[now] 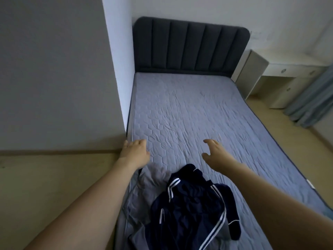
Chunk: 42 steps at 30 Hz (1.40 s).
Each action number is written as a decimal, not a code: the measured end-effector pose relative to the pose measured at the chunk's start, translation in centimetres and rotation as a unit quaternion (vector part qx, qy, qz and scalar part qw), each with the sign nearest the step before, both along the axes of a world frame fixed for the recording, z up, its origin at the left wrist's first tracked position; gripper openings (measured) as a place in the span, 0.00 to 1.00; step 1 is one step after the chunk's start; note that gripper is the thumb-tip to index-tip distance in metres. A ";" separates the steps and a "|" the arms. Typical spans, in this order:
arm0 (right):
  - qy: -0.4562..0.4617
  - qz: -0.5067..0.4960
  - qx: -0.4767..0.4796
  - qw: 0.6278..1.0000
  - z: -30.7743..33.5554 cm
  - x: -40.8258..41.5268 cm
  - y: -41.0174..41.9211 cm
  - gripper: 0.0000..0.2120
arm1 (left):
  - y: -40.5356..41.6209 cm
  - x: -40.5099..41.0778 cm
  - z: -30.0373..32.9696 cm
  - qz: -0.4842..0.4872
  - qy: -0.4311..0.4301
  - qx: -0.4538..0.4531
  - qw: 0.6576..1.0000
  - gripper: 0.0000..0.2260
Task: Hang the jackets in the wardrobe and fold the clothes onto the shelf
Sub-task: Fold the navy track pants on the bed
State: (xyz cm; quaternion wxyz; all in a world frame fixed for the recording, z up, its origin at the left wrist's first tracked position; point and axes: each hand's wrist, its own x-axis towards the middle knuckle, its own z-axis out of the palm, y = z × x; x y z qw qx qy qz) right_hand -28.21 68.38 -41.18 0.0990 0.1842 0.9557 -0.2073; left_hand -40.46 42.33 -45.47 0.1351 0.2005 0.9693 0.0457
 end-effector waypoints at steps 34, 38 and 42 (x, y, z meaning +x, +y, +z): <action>-0.104 -0.241 -0.328 0.907 -33.3 -0.3 24.8 0.11 | 23.9 4.6 -32.1 0.130 -0.140 0.050 0.980 0.13; -0.075 -0.283 -0.383 0.876 -17.3 0.5 24.9 0.10 | 23.4 4.7 -17.5 0.168 -0.066 0.149 0.972 0.05; 0.009 -0.254 -0.406 0.878 -3.4 1.5 25.4 0.08 | 24.6 6.5 -4.9 0.212 0.014 0.279 0.936 0.02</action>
